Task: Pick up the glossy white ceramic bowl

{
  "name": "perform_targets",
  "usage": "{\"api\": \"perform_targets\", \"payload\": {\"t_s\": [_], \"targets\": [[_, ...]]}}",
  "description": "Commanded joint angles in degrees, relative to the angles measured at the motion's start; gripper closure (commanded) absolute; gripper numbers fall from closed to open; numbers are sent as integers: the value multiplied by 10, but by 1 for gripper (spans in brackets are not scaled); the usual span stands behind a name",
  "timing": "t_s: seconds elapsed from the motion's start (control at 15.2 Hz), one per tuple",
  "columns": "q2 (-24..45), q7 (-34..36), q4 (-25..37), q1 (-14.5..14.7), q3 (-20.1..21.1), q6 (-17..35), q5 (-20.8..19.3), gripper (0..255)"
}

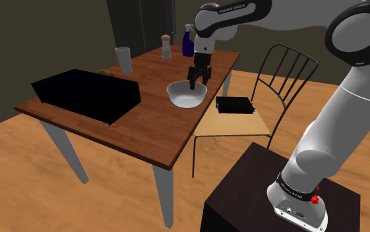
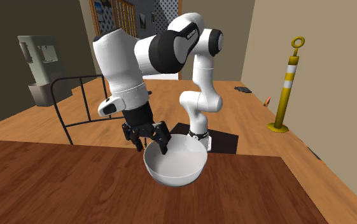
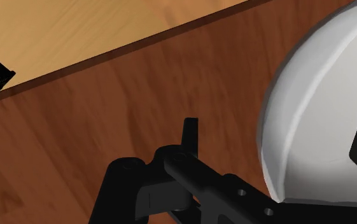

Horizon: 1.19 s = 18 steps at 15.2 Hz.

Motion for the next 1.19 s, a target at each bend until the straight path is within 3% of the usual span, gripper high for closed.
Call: {"api": "perform_targets", "payload": {"t_s": [0.0,0.07,0.66,1.12], "targets": [[1,-1,-5,0,0,6,0,0],[0,-1,-6,0,0,6,0,255],[1,-1,-5,0,0,6,0,255],[-2,9,46,0,-1,-46,-2,255]]}}
